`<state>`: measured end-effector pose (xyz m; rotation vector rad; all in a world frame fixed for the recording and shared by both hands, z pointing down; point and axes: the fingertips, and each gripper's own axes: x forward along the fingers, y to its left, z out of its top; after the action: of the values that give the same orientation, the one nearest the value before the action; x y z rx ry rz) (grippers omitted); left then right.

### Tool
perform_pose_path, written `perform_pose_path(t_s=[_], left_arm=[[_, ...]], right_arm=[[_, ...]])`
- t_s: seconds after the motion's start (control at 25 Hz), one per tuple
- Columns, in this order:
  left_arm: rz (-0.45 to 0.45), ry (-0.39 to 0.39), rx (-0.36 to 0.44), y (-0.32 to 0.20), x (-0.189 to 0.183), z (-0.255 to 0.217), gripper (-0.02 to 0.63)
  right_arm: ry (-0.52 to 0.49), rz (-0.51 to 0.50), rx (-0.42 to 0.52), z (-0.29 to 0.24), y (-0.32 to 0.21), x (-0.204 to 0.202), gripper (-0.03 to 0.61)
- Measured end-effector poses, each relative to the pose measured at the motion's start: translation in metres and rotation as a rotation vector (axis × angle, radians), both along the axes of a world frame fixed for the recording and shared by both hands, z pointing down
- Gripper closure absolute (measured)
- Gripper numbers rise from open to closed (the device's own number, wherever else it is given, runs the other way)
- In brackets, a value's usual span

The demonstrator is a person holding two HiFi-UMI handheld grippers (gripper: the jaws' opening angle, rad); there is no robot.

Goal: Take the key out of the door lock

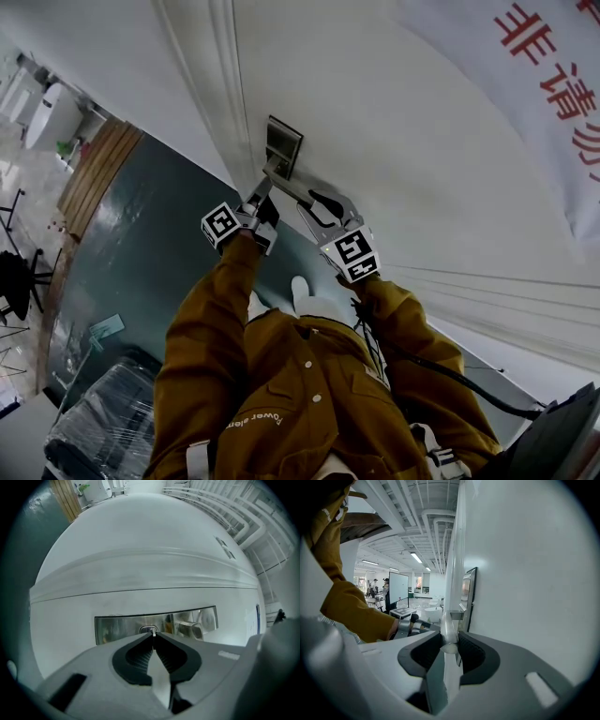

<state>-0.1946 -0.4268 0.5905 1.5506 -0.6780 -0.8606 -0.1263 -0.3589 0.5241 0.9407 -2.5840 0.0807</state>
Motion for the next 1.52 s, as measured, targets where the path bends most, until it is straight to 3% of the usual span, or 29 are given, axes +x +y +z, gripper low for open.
perform_pose_path(t_s=[0.16,0.32,0.36,0.4,0.44,0.52,0.6,0.72,0.88,1.08,1.28,1.52], left_arm=[[-0.016,-0.053,-0.04,0.008,-0.009,0.013,0.591],[-0.002,0.008,-0.011,0.053,-0.013,-0.006,0.589],[0.007,-0.008,-0.007,0.066,-0.014,-0.011,0.589],[0.011,-0.059,-0.004,0.079,-0.017,-0.013,0.589],[0.009,-0.158,0.011,0.09,-0.024,-0.014,0.589],[-0.01,-0.437,0.085,0.111,-0.043,-0.021,0.589],[-0.048,-0.645,0.169,0.13,-0.055,-0.049,0.589],[-0.111,-0.812,0.277,0.152,-0.061,-0.095,0.589],[-0.15,-0.908,0.36,0.172,-0.058,-0.131,0.589],[-0.135,-0.997,0.441,0.192,-0.046,-0.156,0.589],[-0.144,-1.154,0.535,0.207,-0.035,-0.188,0.589],[-0.163,-1.247,0.572,0.215,-0.025,-0.196,0.589]], right_arm=[[0.003,0.004,-0.008,-0.001,0.0,-0.001,0.449],[0.007,0.003,-0.006,0.0,0.0,0.001,0.449],[0.006,0.002,-0.002,-0.001,0.0,0.001,0.449],[0.005,0.001,-0.001,-0.001,-0.001,0.001,0.451],[0.006,0.001,-0.003,0.0,-0.001,0.001,0.451],[0.008,0.001,-0.009,0.001,0.0,0.001,0.451],[0.006,0.0,-0.011,0.001,0.001,0.001,0.451],[-0.006,0.001,-0.019,0.001,0.002,0.001,0.449],[-0.03,0.019,-0.004,-0.002,0.005,0.005,0.446],[-0.089,0.047,0.043,-0.025,0.037,0.025,0.414],[-0.255,0.095,0.132,-0.098,0.074,0.037,0.566],[-0.313,0.109,0.203,-0.131,0.098,0.024,0.574]])
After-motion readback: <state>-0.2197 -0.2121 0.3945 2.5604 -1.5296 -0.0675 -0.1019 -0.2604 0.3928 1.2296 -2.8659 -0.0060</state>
